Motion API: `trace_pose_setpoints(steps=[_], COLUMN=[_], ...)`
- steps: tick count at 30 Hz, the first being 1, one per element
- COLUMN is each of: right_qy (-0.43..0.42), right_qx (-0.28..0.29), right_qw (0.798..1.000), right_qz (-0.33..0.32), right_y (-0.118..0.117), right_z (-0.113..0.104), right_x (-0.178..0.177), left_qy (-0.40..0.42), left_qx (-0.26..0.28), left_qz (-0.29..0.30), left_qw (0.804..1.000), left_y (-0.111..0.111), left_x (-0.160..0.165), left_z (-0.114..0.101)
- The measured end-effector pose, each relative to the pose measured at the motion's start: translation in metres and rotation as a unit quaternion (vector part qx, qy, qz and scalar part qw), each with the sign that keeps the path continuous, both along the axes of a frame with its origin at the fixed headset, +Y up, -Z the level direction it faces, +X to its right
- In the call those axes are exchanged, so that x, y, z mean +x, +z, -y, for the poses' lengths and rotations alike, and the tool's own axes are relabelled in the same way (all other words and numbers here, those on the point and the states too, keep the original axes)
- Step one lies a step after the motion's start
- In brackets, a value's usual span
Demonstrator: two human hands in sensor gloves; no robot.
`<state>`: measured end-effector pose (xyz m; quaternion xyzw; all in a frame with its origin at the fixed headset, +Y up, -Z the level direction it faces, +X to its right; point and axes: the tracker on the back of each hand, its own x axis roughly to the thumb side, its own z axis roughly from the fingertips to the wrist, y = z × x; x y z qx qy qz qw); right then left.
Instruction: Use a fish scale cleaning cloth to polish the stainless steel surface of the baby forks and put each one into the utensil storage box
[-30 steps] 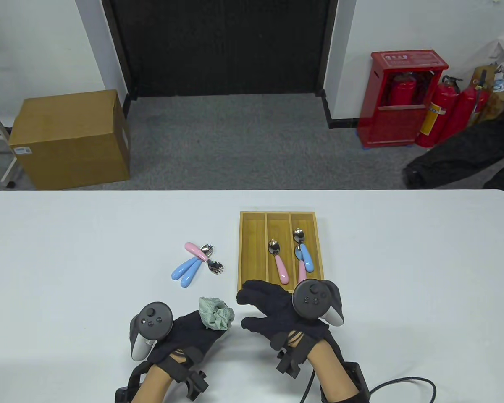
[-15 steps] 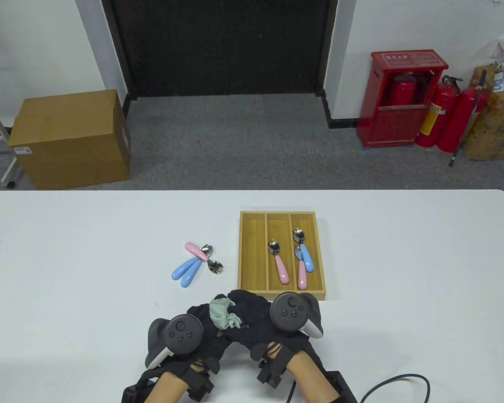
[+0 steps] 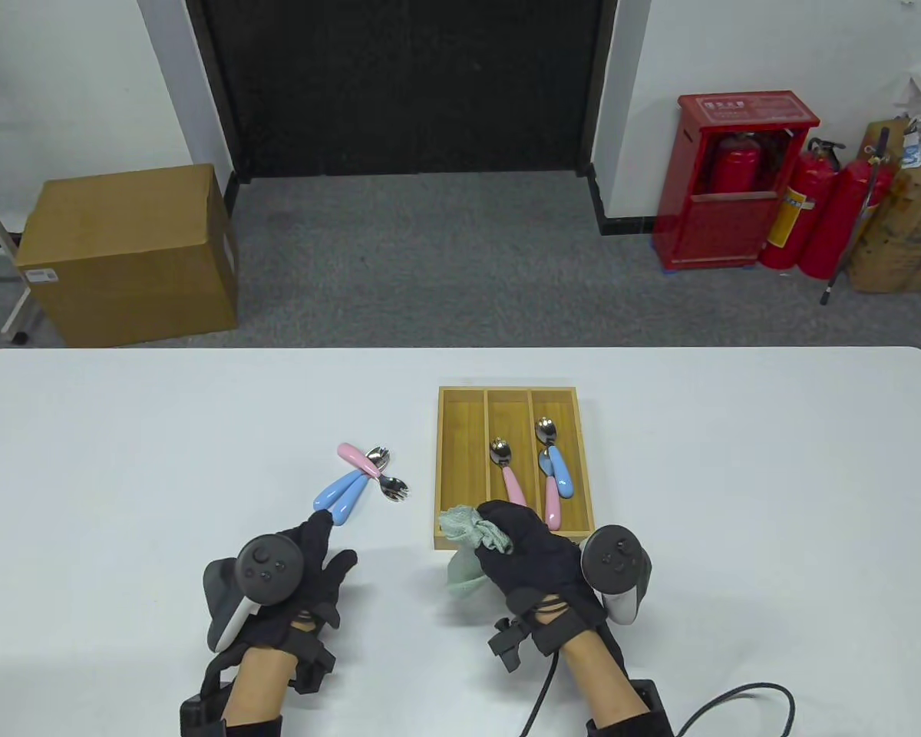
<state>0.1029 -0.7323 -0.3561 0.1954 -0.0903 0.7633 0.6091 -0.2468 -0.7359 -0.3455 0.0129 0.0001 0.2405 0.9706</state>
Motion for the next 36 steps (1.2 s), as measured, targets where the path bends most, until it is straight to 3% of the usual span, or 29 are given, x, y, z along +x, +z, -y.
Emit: trace_pose_setpoints(steps=[5,10,16,19,22,25,29,36], right_qy=[-0.007,-0.005,0.024,0.008,0.011,0.012,0.004,-0.001], right_qx=[-0.024,-0.033,-0.042,-0.052,-0.052,-0.056,-0.068,-0.076], right_qw=[1.0,0.999,0.999,0.998,0.999,0.998,0.997,0.996], right_qz=[0.005,-0.01,-0.021,-0.016,-0.007,0.003,0.022,0.039], right_y=[-0.008,-0.011,-0.011,-0.011,-0.01,-0.011,-0.013,-0.012], right_z=[0.012,0.017,0.024,0.026,0.027,0.029,0.034,0.037], right_x=[0.003,-0.001,-0.004,0.003,0.01,0.019,0.029,0.038], left_qy=[-0.083,-0.126,-0.19,-0.15,-0.137,-0.195,-0.162,-0.179], left_qx=[-0.056,-0.06,-0.106,-0.103,-0.136,-0.161,-0.21,-0.226], left_qz=[-0.05,-0.07,-0.082,-0.083,-0.08,-0.075,-0.078,-0.096], left_qw=[0.994,0.988,0.973,0.98,0.978,0.965,0.961,0.953], left_y=[-0.037,-0.073,-0.116,-0.132,-0.144,-0.154,-0.163,-0.169], left_x=[0.001,0.019,0.041,0.046,0.05,0.055,0.059,0.06], left_z=[-0.013,-0.023,-0.014,-0.004,0.009,0.022,0.037,0.035])
